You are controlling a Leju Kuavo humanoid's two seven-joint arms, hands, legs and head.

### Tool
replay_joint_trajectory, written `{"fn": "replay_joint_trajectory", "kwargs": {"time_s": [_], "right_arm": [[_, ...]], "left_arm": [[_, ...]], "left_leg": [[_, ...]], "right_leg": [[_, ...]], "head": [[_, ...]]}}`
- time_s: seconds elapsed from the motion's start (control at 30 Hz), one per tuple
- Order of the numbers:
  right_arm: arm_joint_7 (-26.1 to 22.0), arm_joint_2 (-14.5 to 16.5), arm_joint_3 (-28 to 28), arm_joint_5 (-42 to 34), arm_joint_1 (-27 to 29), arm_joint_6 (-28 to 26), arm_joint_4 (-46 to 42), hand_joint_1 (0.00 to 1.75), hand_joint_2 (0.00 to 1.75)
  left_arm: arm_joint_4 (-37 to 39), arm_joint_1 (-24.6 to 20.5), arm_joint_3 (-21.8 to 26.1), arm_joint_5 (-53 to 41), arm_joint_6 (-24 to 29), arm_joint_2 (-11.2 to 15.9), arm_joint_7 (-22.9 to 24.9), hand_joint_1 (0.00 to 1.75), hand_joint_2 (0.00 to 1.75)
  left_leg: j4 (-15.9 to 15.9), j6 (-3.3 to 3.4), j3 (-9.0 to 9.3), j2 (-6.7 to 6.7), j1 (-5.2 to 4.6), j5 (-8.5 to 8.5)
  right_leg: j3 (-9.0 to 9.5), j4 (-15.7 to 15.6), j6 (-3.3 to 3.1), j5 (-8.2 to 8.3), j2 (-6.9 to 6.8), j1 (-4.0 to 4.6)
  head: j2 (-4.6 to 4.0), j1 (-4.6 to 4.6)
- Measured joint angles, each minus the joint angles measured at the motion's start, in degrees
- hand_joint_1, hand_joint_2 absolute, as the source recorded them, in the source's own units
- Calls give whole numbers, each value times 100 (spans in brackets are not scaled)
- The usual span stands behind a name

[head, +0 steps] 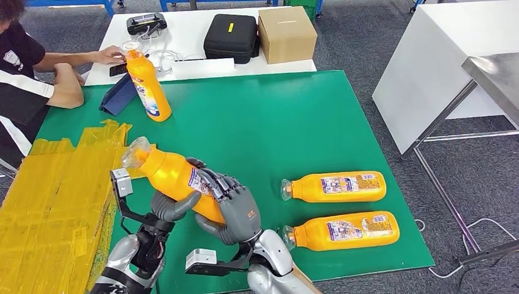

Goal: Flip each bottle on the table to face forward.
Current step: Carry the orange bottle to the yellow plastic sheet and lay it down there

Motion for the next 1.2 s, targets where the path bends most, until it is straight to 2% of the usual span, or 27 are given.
{"fn": "replay_joint_trajectory", "kwargs": {"time_s": [0.1,0.13,0.3,0.5,0.57,0.63,0.7,0.77,0.83,0.97,1.07,1.2], "right_arm": [[-100,13,-60,28,23,0,-22,5,175],[-184,21,-85,55,52,0,-46,0,175],[-659,136,-337,31,315,0,-325,0,175],[-790,176,-538,-254,478,0,-691,0,175],[-817,174,-550,-591,510,1,-790,0,87],[-826,141,-536,-1283,543,4,-978,0,0],[-813,42,-520,-2025,603,59,-1341,0,0],[-805,-101,-530,-2435,708,183,-1820,0,87],[-806,-221,-556,-2544,827,303,-2287,0,175],[-836,-362,-676,-2633,1003,445,-2987,0,175],[-848,-431,-832,-2684,1087,610,-3395,0,175],[-973,-487,-977,-2892,1139,849,-3752,0,175]], "left_arm": [[0,-7,18,58,57,-34,20,175,175],[1,-20,36,81,94,-42,28,175,175],[9,-95,190,76,443,-51,20,175,175],[9,-140,311,-96,761,-49,-48,175,175],[9,-156,338,-299,1014,-49,-130,175,175],[17,-187,387,-801,1626,-46,-311,175,175],[44,-257,458,-1735,2623,-23,-553,175,175],[98,-373,538,-2815,3535,38,-709,175,175],[177,-499,642,-3638,4016,109,-715,175,175],[524,-763,740,-5714,4517,277,-121,175,175],[1013,-1031,817,-7497,4700,471,577,175,175],[1740,-1363,845,-10294,5222,799,1670,175,175]], "left_leg": [[0,0,0,0,0,0],[0,0,0,0,0,0],[0,-1,-1,-1,2,0],[0,0,-2,0,1,0],[0,0,-2,-1,1,1],[0,0,-3,0,1,1],[1,1,-3,0,1,1],[1,1,-3,-2,1,2],[1,1,-3,-2,1,2],[1,1,-3,-1,1,2],[1,1,-3,1,1,2],[1,0,-2,3,2,3]], "right_leg": [[0,0,0,0,0,0],[0,0,0,0,0,0],[-3,0,0,0,-1,2],[-3,0,0,0,0,1],[-3,0,0,1,0,1],[-3,0,0,1,0,1],[-3,0,1,1,0,1],[-3,0,1,2,-1,2],[-2,1,1,1,-1,2],[-3,1,1,1,0,2],[-4,1,0,2,0,2],[-5,2,-1,4,1,2]], "head": [[0,0],[0,0],[0,0],[0,0],[0,0],[0,1],[0,1],[0,1],[0,1],[0,1],[0,1],[0,0]]}}
